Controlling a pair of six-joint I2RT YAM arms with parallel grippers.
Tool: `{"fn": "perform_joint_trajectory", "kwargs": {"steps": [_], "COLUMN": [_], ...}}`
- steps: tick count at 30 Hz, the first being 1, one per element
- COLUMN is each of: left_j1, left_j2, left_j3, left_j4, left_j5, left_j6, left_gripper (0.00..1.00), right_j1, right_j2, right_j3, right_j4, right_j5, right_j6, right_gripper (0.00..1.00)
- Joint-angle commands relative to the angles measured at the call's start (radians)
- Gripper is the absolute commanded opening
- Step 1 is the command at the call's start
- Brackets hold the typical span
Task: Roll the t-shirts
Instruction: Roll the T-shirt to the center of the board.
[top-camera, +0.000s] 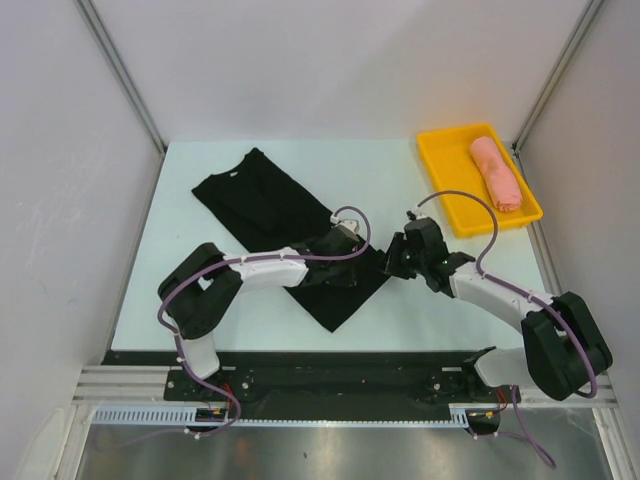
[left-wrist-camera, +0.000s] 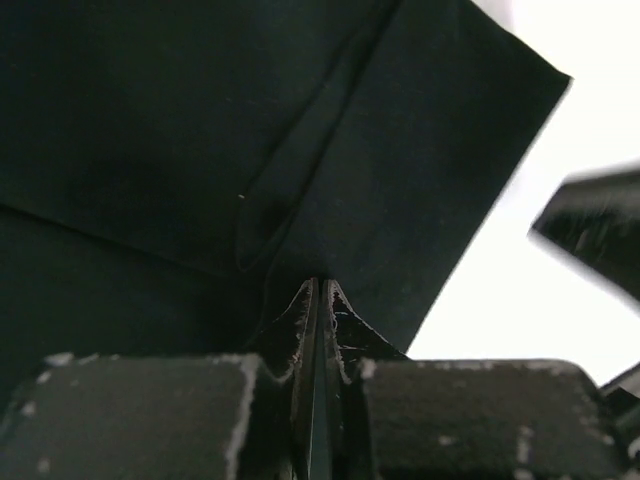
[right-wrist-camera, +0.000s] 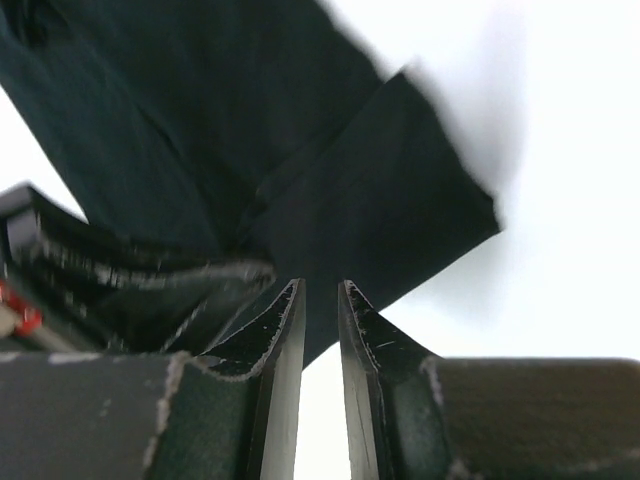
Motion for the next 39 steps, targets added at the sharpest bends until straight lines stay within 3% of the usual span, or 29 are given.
{"fn": "perform_joint_trajectory", "kwargs": {"steps": [1, 7, 14, 20, 24, 29, 39], "left_j1": [0.009, 0.009, 0.009, 0.009, 0.009, 0.009, -0.037], "left_j2": [0.017, 0.016, 0.014, -0.001, -0.070, -0.154, -0.315], "left_j3": [-0.010, -0.027, -0.048, -0.074, -0.068, -0.070, -0.264], "left_j4": [0.053, 0.068, 0.089, 0.096, 0.079, 0.050, 0.051], "left_j5": [-0.027, -0.017, -0.001, 0.003, -0.007, -0.026, -0.049], "left_j6": [0.013, 0.015, -0.010, -0.014, 0.002, 0.018, -0.042], "left_gripper": [0.07, 0.07, 0.06, 0.06, 0.11, 0.25, 0.22], "right_j1": [0.072, 0.116, 0.063, 0.041, -0.002, -0.051, -0.069], "right_j2": [-0.001, 0.085, 0.205, 0.116, 0.050, 0.056, 0.171], "right_j3": [-0.013, -0.014, -0.045, -0.043, -0.033, -0.008, 0.012], "right_j4": [0.073, 0.113, 0.182, 0.147, 0.127, 0.142, 0.201], "right_j5": [-0.005, 0.024, 0.007, -0.001, -0.013, -0.034, -0.040], "right_j6": [0.043, 0.075, 0.063, 0.059, 0.046, 0.031, 0.034], "right_gripper": [0.25, 0.25, 0.22, 0.24, 0.26, 0.27, 0.26]}}
